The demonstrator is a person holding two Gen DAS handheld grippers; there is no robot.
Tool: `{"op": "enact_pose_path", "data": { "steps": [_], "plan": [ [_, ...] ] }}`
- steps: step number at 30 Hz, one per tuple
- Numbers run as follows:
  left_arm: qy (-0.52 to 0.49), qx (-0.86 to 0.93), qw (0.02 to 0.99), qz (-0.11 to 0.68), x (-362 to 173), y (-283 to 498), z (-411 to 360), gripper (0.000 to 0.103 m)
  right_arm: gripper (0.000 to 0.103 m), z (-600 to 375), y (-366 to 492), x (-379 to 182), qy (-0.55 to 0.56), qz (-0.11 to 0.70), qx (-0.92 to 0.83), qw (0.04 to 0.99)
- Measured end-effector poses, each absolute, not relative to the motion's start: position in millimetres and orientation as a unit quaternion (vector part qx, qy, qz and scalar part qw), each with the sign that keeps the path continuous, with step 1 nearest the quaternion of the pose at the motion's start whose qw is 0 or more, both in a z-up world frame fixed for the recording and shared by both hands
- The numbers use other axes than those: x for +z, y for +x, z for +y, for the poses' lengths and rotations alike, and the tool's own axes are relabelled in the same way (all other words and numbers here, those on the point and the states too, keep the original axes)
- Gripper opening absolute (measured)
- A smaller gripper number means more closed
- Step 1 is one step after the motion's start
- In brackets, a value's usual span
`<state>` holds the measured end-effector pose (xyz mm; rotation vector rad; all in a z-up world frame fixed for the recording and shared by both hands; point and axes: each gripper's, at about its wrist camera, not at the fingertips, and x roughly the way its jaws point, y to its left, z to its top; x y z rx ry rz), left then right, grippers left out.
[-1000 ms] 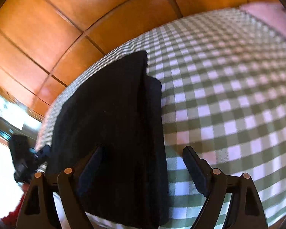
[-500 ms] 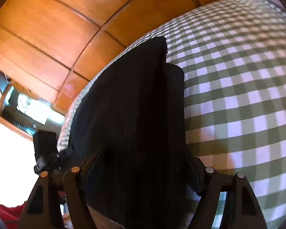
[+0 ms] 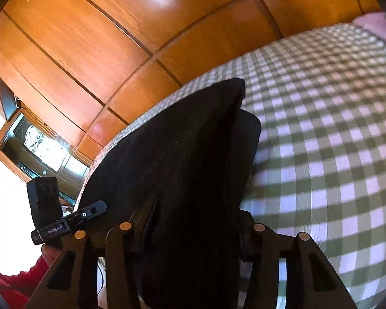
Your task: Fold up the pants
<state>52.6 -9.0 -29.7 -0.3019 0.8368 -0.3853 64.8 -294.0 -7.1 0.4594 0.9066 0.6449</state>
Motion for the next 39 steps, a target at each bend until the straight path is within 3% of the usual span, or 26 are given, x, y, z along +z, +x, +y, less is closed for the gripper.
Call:
{"op": "enact_pose_path", "data": {
  "steps": [10,21,25,27,29,32,39],
  "plan": [
    [-0.105,-0.141,0.915,0.364,-11.4,144.3,1.3,0.048,0.048,-267.4,156.8,14.0,0.183,0.365,0.304,0.861],
    [-0.089,-0.102,0.913,0.384,-40.9,256.5,2.1,0.049,0.048,-254.0,267.4,-5.2,0.154,0.355,0.267,0.882],
    [-0.097,-0.095,0.918,0.374,-59.1,262.1,5.0,0.061,0.053,-256.1,280.1,-31.6,0.147,0.375,0.239,0.884],
    [-0.109,-0.094,0.921,0.363,-67.7,258.0,12.0,0.078,0.059,-262.8,280.3,-40.0,0.161,0.373,0.235,0.883],
    [-0.124,-0.085,0.924,0.351,-77.1,249.9,21.6,0.088,0.062,-266.9,280.9,-42.7,0.171,0.372,0.234,0.882],
    [-0.15,-0.088,0.918,0.358,-80.0,250.6,28.4,0.088,0.067,-265.7,281.2,-46.1,0.165,0.378,0.229,0.882],
    [-0.06,0.018,0.95,0.306,-43.5,205.3,8.1,0.084,0.07,-270.9,248.5,-17.8,0.138,0.307,0.15,0.93]
  ]
}}
